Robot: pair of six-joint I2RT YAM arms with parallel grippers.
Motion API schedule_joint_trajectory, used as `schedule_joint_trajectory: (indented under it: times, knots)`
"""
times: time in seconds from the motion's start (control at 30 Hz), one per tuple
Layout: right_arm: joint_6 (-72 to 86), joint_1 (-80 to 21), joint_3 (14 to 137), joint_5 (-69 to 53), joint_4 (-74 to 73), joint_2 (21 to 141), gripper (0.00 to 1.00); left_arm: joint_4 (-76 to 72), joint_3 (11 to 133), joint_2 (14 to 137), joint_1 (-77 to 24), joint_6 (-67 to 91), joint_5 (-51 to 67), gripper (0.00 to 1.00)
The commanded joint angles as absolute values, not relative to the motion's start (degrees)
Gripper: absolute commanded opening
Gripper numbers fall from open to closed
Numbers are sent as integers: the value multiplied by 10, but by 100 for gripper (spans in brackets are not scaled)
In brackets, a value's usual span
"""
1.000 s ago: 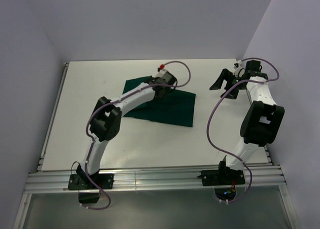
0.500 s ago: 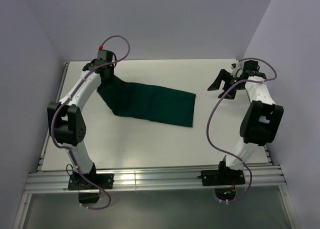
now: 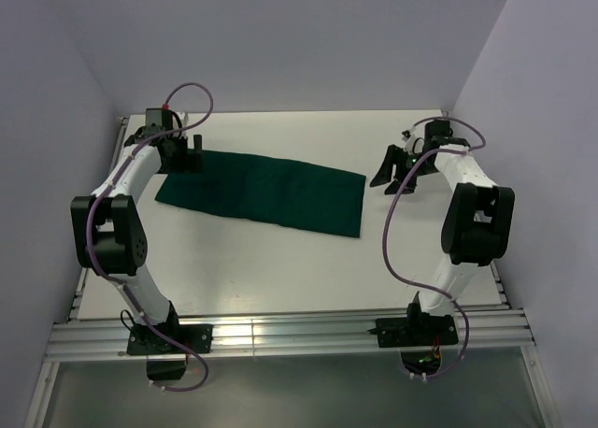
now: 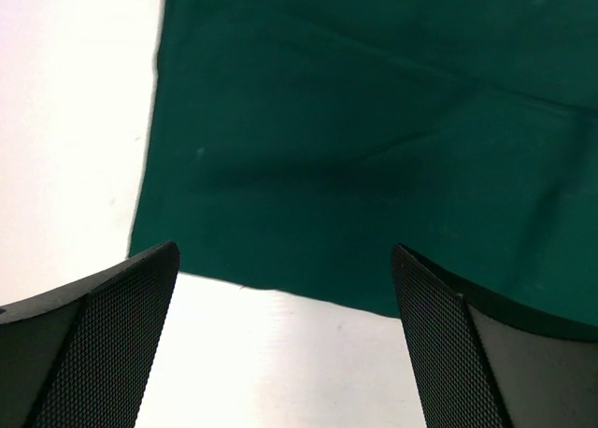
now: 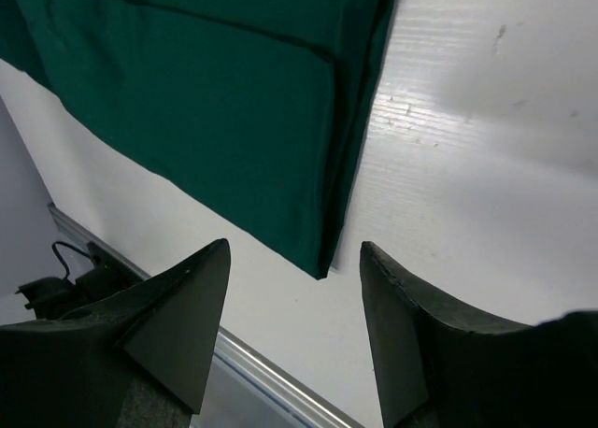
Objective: Open and lay out the surgical kit
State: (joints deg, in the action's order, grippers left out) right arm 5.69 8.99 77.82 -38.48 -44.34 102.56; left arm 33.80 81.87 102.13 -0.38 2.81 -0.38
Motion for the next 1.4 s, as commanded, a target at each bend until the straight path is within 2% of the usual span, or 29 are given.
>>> schedule_joint_trajectory:
  times: [0.0,0.1,0.33,0.5,0.63,0.67,0.73,0.77,0.87,1.03,1.2,1.37]
  knots:
    - [57,63,769,-371,-429,1051,65,315,811,997,-4,16,48,99]
    - [59,40,773,-384,-428,1077,61,312,804,995,-4,21,56,99]
    - [64,5,785,-392,-415,1128,59,307,795,991,-2,26,47,99]
    - [69,-16,791,-387,-405,1155,53,306,788,988,13,25,42,99]
    - [69,-19,800,-381,-402,1171,40,308,791,994,18,27,45,99]
    - [69,-20,802,-379,-402,1176,32,308,790,995,19,28,44,99]
    - [69,-19,808,-376,-402,1179,24,307,789,998,22,27,44,99]
    - [68,-18,809,-375,-402,1179,14,305,788,998,23,26,44,99]
    - [62,-13,812,-368,-402,1179,0,298,785,1002,30,23,45,99]
    - [47,19,822,-362,-409,1180,0,294,803,1032,50,6,63,98]
    - [31,55,852,-355,-424,1188,0,348,894,1093,88,-32,158,85]
    - [17,82,887,-354,-444,1207,0,381,962,1154,93,-76,249,79]
